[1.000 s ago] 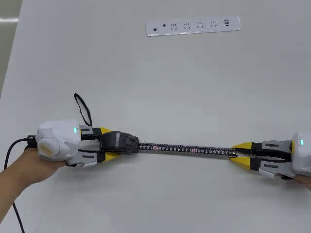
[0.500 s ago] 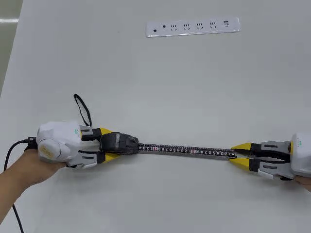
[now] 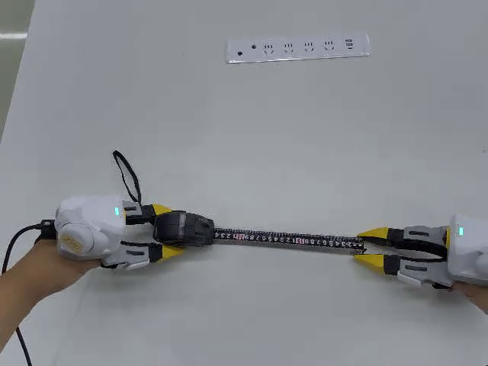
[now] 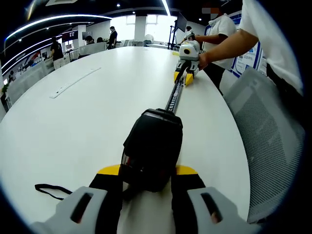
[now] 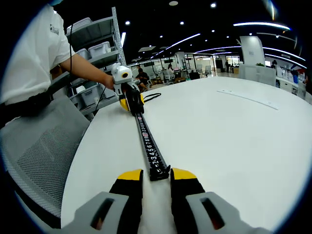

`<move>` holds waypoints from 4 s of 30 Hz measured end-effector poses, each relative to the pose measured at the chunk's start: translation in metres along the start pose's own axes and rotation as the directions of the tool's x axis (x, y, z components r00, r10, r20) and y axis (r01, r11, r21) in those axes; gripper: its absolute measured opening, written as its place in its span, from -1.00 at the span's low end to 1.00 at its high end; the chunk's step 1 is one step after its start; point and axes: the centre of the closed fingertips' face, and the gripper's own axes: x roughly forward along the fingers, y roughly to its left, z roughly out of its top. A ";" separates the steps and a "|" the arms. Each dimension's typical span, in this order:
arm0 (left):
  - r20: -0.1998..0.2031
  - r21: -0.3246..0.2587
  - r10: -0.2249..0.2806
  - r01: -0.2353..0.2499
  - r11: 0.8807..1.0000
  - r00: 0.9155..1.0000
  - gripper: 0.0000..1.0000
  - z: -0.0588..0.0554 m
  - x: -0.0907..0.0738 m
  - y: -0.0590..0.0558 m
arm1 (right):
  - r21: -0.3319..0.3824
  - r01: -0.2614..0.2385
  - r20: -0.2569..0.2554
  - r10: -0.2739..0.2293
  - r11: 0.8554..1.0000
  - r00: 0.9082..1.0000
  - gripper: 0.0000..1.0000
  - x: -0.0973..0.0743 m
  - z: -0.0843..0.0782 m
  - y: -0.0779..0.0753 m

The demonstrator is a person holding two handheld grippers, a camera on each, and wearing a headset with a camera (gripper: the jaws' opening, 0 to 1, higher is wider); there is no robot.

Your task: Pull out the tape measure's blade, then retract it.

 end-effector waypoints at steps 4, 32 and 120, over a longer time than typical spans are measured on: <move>-0.003 -0.011 0.008 -0.008 1.000 1.000 -0.23 0.000 -0.001 0.000 | -0.004 0.015 -0.010 -0.015 1.000 1.000 -0.55 0.001 0.000 0.001; 0.043 -0.118 0.105 -0.099 0.988 0.994 0.00 0.007 -0.013 0.005 | 0.029 0.155 -0.028 -0.154 0.988 0.988 -0.41 -0.009 -0.003 -0.008; 0.157 -0.488 0.492 -0.365 0.793 0.857 0.05 -0.018 -0.104 -0.056 | 0.160 0.431 0.026 -0.440 0.888 0.898 -0.05 -0.045 0.015 0.068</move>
